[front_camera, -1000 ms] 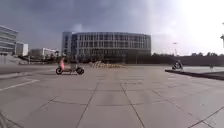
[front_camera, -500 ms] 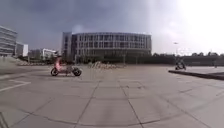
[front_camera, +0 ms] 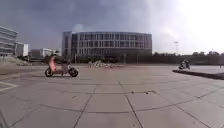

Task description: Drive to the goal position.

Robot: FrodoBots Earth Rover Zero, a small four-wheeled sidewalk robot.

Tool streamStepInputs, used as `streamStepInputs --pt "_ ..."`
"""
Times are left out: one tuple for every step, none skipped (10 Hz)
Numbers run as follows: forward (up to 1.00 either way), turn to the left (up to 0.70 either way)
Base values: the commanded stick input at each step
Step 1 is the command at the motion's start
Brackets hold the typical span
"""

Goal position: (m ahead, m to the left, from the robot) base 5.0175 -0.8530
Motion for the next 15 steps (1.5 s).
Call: streamStepInputs --pt "1.0 0.0" --pt "1.0 -0.08" --pt "1.0 -0.13" --pt "1.0 0.0" --pt "1.0 -0.03" --pt "1.0 -0.01" --pt "1.0 0.0" --pt "1.0 -0.11" --pt "1.0 -0.04" --pt "1.0 0.0" --pt "1.0 -0.15" --pt "1.0 -0.17" --pt "1.0 0.0" --pt "1.0 -0.14" --pt "1.0 -0.24"
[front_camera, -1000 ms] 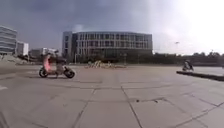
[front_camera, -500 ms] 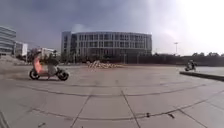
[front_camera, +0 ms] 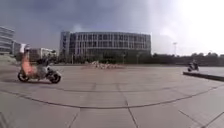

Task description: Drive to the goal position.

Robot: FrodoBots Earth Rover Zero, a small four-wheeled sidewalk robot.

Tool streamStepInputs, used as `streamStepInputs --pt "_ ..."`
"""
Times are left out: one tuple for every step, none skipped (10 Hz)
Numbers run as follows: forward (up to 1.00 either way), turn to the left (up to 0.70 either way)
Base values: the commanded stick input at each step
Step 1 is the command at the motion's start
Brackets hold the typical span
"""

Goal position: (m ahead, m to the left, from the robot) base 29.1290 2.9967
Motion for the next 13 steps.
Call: streamStepInputs --pt "1.0 -0.15" --pt "1.0 -0.05" --pt "1.0 -0.34" --pt "1.0 -0.18" --pt "1.0 -0.13" --pt "1.0 -0.35" --pt "1.0 -0.3" --pt "1.0 0.0" --pt "1.0 0.0" --pt "1.0 0.0" --pt "1.0 0.0" --pt "1.0 0.0" --pt "1.0 -0.01"
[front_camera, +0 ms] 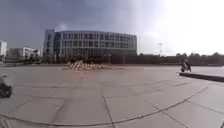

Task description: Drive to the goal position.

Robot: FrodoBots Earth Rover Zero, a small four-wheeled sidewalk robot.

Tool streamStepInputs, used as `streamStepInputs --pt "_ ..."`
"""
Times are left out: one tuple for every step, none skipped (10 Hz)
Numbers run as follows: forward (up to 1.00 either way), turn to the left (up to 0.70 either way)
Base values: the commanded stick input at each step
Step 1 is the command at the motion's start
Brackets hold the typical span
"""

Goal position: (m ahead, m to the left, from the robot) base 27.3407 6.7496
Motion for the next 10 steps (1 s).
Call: streamStepInputs --pt "1.0 -0.2" --pt "1.0 -0.21" --pt "1.0 -0.18" --pt "1.0 -0.15" --pt "1.0 -0.09" --pt "1.0 -0.08" --pt "1.0 -0.08" --pt "1.0 -0.08" --pt "1.0 -0.08" --pt "1.0 -0.08"
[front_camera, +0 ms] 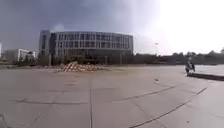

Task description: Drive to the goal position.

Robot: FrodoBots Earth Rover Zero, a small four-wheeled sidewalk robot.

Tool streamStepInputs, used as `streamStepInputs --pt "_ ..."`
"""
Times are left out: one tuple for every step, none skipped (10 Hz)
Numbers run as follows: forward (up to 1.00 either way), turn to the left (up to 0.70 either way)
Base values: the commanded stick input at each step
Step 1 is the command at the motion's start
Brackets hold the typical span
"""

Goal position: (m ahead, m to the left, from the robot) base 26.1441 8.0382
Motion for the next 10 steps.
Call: streamStepInputs --pt "1.0 -0.08" --pt "1.0 -0.08" --pt "1.0 -0.08" --pt "1.0 -0.08" --pt "1.0 -0.08" --pt "1.0 -0.08" --pt "1.0 -0.08" --pt "1.0 -0.08" --pt "1.0 -0.08" --pt "1.0 -0.08"
